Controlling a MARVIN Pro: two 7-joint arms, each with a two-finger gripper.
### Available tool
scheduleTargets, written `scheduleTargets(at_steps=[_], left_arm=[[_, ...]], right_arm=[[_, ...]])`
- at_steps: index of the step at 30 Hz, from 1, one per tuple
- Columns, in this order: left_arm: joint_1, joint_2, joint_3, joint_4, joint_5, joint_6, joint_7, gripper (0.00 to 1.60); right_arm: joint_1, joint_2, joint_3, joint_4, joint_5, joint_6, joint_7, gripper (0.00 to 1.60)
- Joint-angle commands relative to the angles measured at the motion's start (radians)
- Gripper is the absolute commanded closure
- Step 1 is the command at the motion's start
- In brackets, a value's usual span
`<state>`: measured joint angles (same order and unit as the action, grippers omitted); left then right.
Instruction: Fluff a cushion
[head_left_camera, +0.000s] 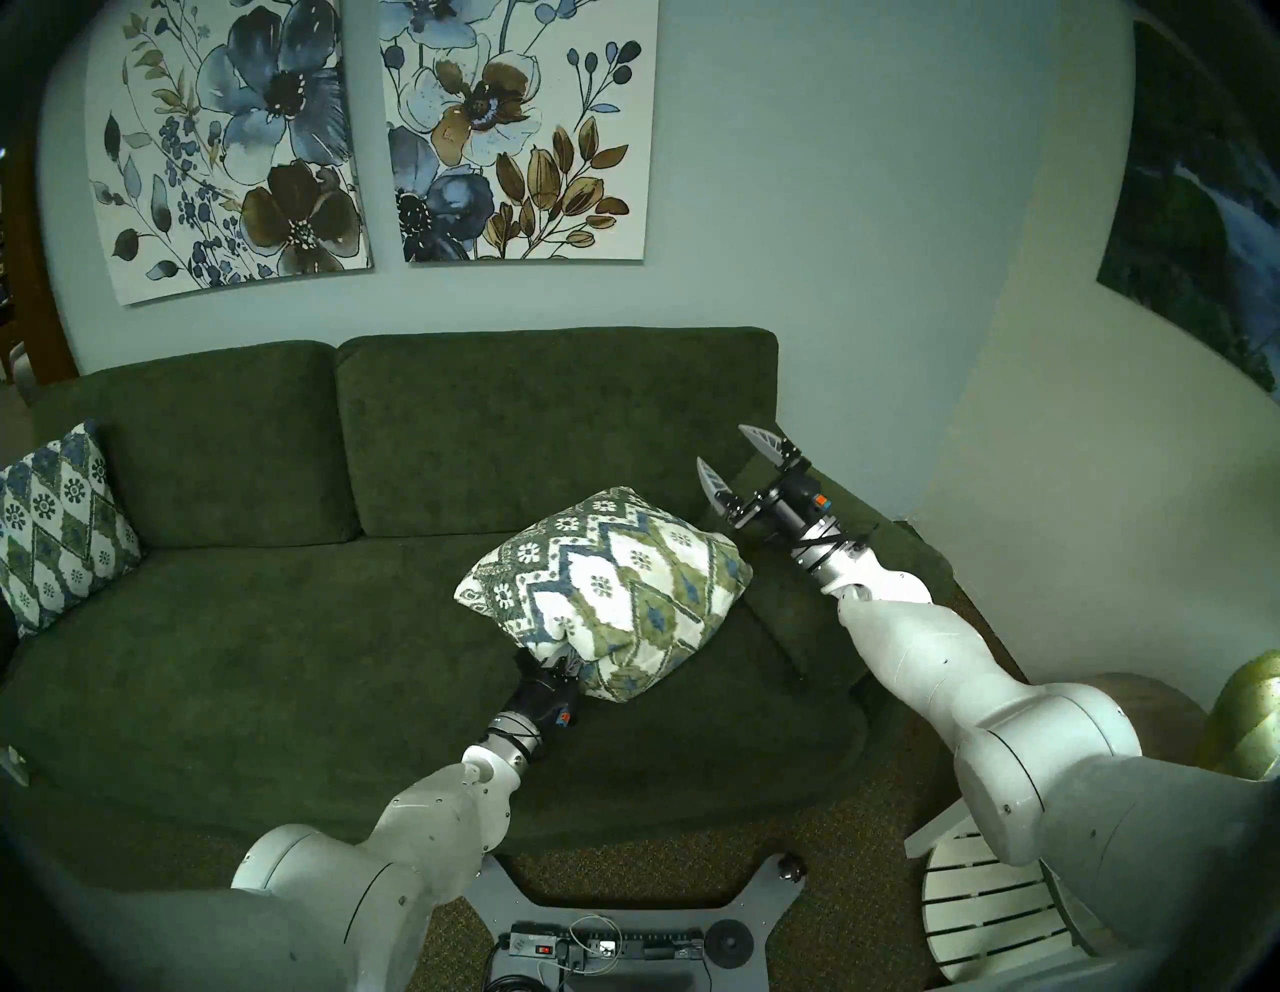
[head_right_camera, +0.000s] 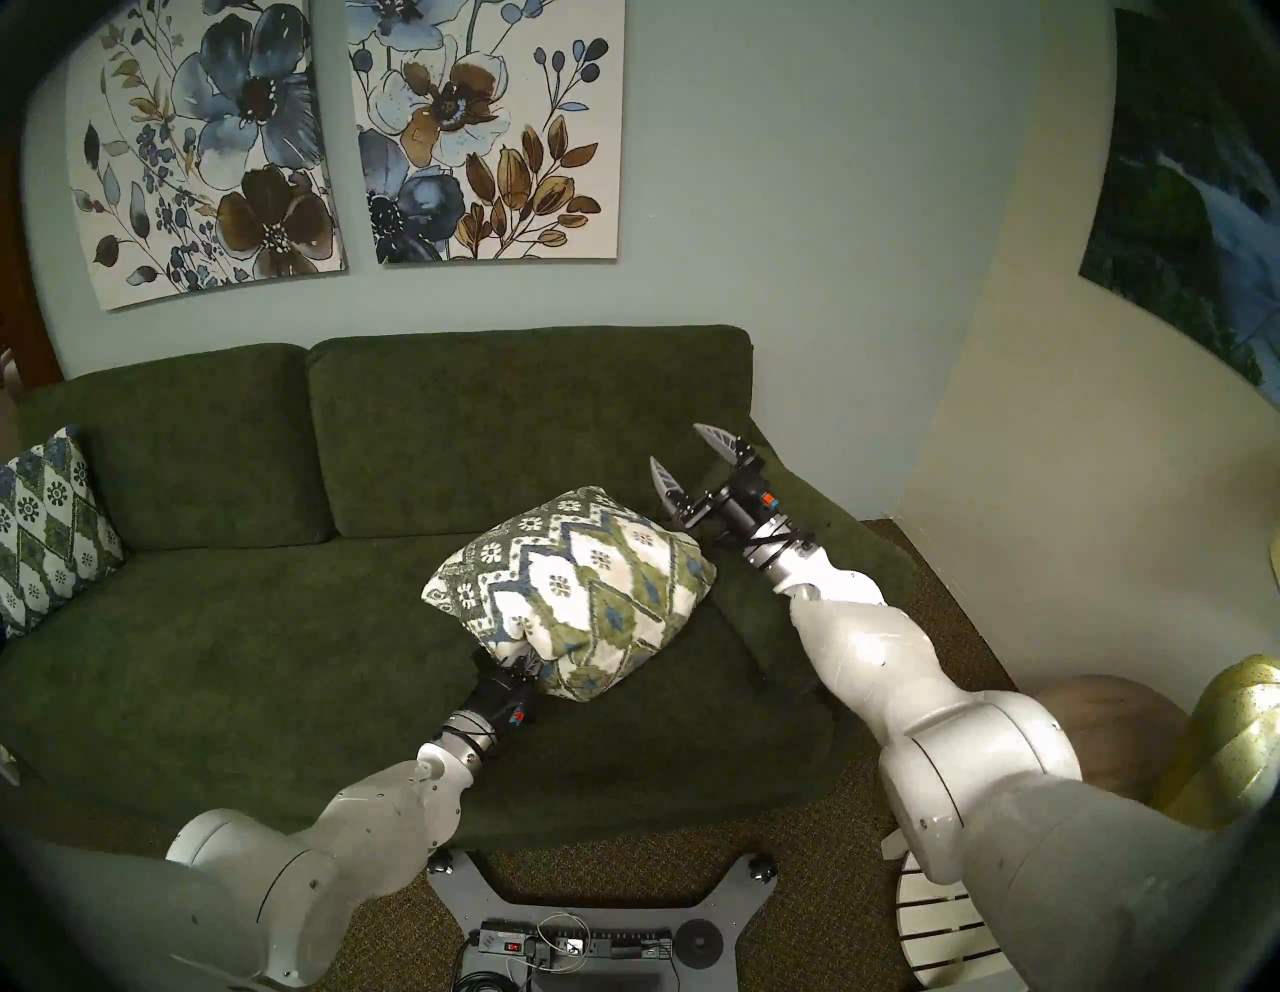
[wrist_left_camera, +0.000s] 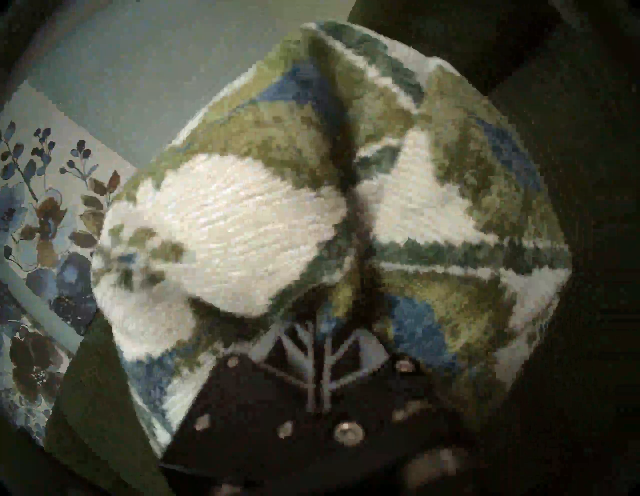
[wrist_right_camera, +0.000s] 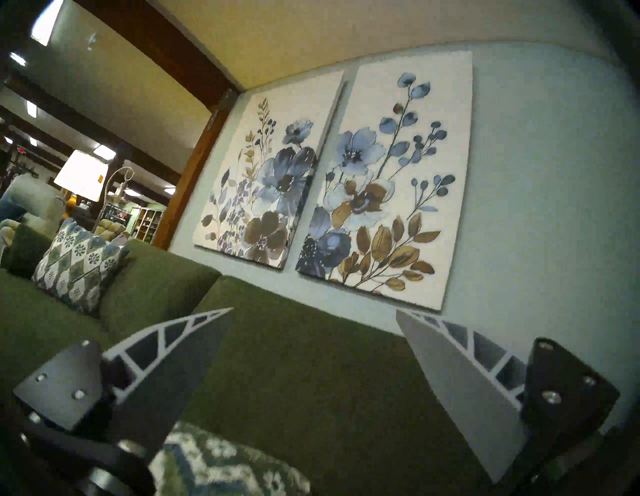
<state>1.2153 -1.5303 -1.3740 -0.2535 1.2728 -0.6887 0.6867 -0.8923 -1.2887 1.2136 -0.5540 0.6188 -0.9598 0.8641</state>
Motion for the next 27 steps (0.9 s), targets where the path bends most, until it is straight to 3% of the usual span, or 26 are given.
scheduleTargets(at_steps=[1,4,7,10,14,27], left_arm=[[-0.021,-0.027,0.004,0.001,0.001,-0.005,-0.007,1.6],[-0.027,-0.029,0.004,0.007,0.001,-0.008,-0.012,1.6],[-0.032,-0.032,0.004,0.012,0.001,-0.013,-0.016,1.6],[-0.026,-0.032,0.005,0.014,0.003,-0.018,-0.015,1.6],[-0.011,-0.021,0.006,0.019,0.004,-0.028,-0.012,1.6],[0.045,0.062,-0.007,0.052,0.003,-0.069,0.016,1.6]], right_arm=[[0.038,0.019,0.044,-0.121,0.043,0.0,0.029,0.0],[-0.009,-0.028,0.029,-0.167,0.061,0.0,0.045,0.0],[-0.076,-0.086,0.001,-0.156,0.08,0.0,0.044,0.0],[-0.108,-0.118,-0.064,-0.096,0.061,0.0,0.035,0.0],[-0.149,-0.163,-0.1,-0.03,0.057,0.0,0.023,0.0],[-0.261,-0.198,-0.152,0.16,0.073,0.023,-0.004,0.0]])
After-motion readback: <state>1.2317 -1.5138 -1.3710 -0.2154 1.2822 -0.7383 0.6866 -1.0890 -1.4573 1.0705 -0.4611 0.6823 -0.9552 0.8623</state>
